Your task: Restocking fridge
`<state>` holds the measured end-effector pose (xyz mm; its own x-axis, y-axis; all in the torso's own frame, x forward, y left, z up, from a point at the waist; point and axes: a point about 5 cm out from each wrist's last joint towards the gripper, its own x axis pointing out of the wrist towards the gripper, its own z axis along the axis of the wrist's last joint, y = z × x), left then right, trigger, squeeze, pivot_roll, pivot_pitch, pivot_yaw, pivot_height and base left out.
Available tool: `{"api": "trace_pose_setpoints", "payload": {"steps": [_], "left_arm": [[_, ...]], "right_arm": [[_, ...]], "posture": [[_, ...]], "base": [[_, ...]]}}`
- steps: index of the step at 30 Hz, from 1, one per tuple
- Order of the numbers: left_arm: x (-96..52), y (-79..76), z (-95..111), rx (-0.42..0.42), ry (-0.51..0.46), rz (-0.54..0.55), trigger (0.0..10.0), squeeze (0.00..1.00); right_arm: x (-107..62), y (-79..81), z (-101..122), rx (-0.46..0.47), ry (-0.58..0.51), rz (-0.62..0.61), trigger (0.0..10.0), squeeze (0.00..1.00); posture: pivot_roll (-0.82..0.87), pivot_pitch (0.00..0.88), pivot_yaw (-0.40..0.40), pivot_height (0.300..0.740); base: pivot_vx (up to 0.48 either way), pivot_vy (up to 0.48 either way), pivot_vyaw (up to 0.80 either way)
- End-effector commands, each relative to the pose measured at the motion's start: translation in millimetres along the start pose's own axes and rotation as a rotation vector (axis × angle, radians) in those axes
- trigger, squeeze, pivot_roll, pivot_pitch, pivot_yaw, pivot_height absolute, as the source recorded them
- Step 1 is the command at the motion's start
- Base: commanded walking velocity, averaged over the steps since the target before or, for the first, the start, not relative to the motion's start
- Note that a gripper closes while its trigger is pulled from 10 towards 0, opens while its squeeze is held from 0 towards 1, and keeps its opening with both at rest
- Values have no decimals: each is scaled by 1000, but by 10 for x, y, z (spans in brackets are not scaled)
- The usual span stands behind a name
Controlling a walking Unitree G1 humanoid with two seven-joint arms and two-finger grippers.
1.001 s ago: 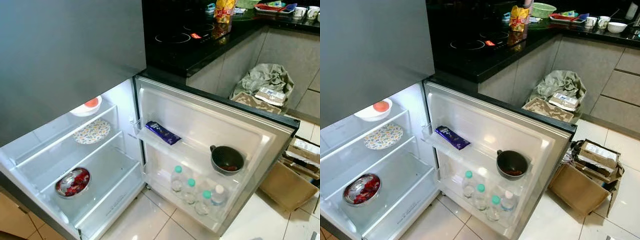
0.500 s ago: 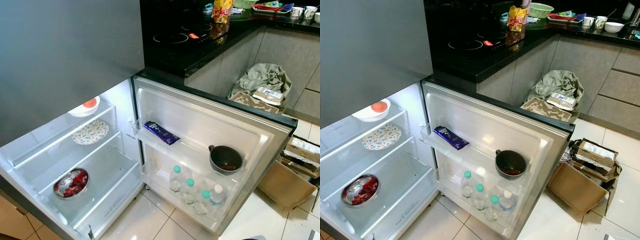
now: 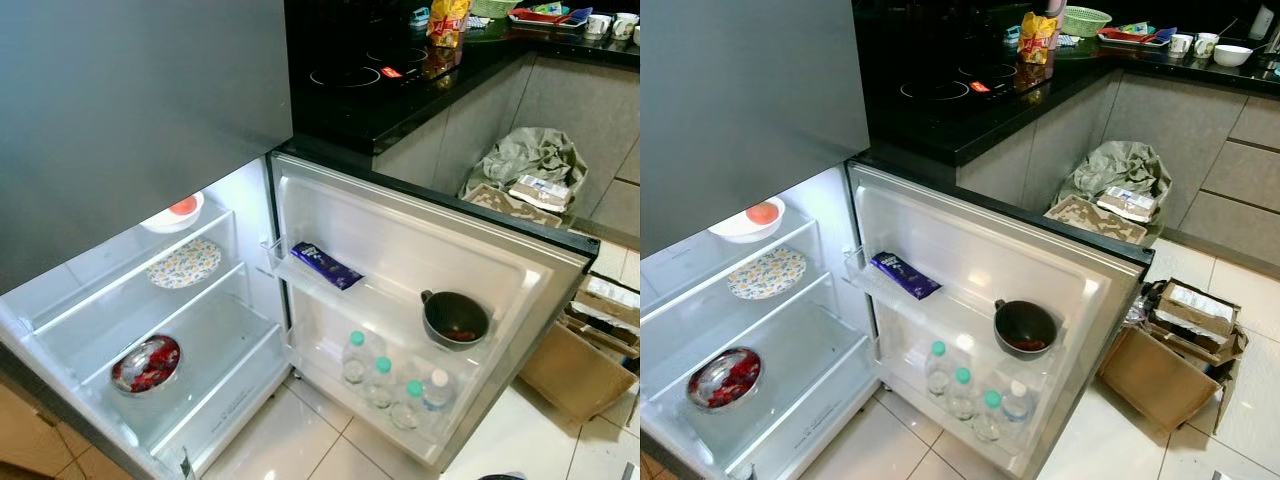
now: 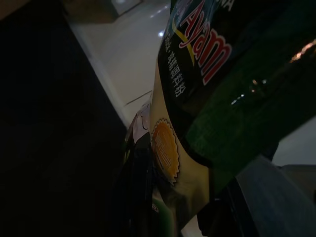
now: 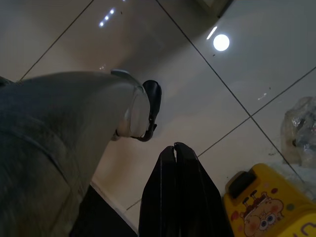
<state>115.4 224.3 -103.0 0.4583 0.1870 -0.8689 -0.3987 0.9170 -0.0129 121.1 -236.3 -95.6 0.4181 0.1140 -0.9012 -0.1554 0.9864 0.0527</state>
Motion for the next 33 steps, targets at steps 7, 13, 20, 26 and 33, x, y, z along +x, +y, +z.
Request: {"api": "trace_pose_setpoints", "payload": {"steps": [7,13,20,26,33], "left_arm": [[-7,17,-21,4,-2,5,10000,0],[-5,15,-11,6,-6,3,10000,0],[-2,7,12,4,-16,-1,10000,0],[-1,0,13,16,-17,-4,10000,0],[-4,33,14,39,-17,6,10000,0]], "right_arm": [[5,9,32,36,-18,17,10000,0],[7,16,31,42,-18,23,10000,0],[8,22,34,48,-20,27,10000,0],[9,21,38,61,-26,25,10000,0],[12,9,62,74,-39,4,10000,0]], "posture": [[-114,0,7,740],[-114,0,7,740],[-113,0,7,740],[-113,0,7,740],[-113,0,7,740]], "base": [[0,0,782],[0,0,782],[0,0,784],[0,0,785],[0,0,336]]}}
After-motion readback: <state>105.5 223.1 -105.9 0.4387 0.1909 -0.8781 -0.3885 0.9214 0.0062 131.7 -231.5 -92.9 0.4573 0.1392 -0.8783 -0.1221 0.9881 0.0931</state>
